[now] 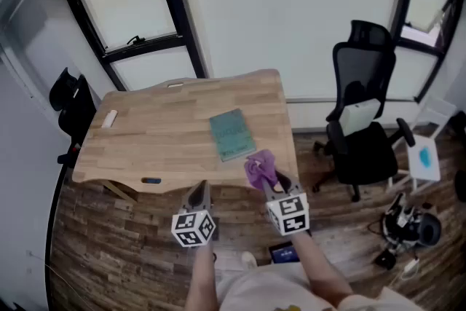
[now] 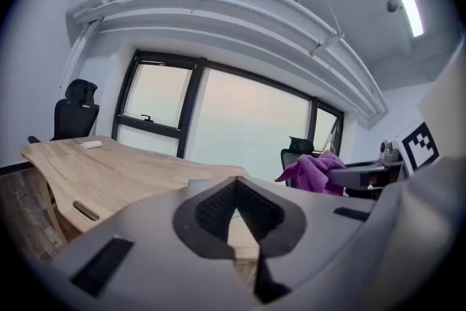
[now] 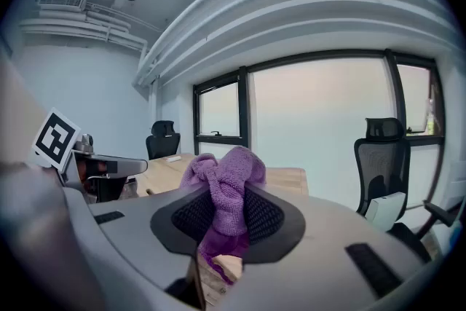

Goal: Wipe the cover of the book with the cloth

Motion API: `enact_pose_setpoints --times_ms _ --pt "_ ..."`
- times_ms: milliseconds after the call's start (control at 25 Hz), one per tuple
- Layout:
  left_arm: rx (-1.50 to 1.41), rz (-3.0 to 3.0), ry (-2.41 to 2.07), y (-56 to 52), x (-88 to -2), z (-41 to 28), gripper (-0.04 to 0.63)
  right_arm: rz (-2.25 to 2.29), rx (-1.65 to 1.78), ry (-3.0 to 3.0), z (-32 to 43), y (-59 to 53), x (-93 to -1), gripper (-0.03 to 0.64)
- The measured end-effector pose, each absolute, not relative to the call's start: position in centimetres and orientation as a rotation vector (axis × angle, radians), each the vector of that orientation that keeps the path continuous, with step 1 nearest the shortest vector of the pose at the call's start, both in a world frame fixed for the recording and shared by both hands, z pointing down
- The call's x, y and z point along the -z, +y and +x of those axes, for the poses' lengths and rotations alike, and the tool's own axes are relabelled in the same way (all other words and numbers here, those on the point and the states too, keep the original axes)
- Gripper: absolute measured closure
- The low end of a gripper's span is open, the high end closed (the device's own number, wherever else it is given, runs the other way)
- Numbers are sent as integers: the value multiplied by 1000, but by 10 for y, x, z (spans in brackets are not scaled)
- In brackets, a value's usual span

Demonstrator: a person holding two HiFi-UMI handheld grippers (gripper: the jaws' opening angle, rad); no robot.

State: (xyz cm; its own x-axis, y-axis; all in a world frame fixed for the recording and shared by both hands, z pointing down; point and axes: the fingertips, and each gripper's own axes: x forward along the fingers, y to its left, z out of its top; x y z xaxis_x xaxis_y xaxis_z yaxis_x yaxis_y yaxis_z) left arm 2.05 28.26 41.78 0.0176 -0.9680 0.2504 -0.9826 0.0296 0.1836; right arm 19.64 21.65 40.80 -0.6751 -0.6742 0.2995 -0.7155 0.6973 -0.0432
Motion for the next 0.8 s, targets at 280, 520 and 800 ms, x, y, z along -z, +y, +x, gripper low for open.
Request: enact_pose_setpoints --times_ms 280,520,800 --pt "-64 1967 -2025 285 -421 24 594 1102 -217 -2653 205 214 -414 518" --pt "-75 1951 -2048 286 -422 34 594 1088 -229 -2671 216 211 -415 518" --pt "-75 1922 -2084 289 -423 38 594 1072 -244 -2698 225 208 -418 518"
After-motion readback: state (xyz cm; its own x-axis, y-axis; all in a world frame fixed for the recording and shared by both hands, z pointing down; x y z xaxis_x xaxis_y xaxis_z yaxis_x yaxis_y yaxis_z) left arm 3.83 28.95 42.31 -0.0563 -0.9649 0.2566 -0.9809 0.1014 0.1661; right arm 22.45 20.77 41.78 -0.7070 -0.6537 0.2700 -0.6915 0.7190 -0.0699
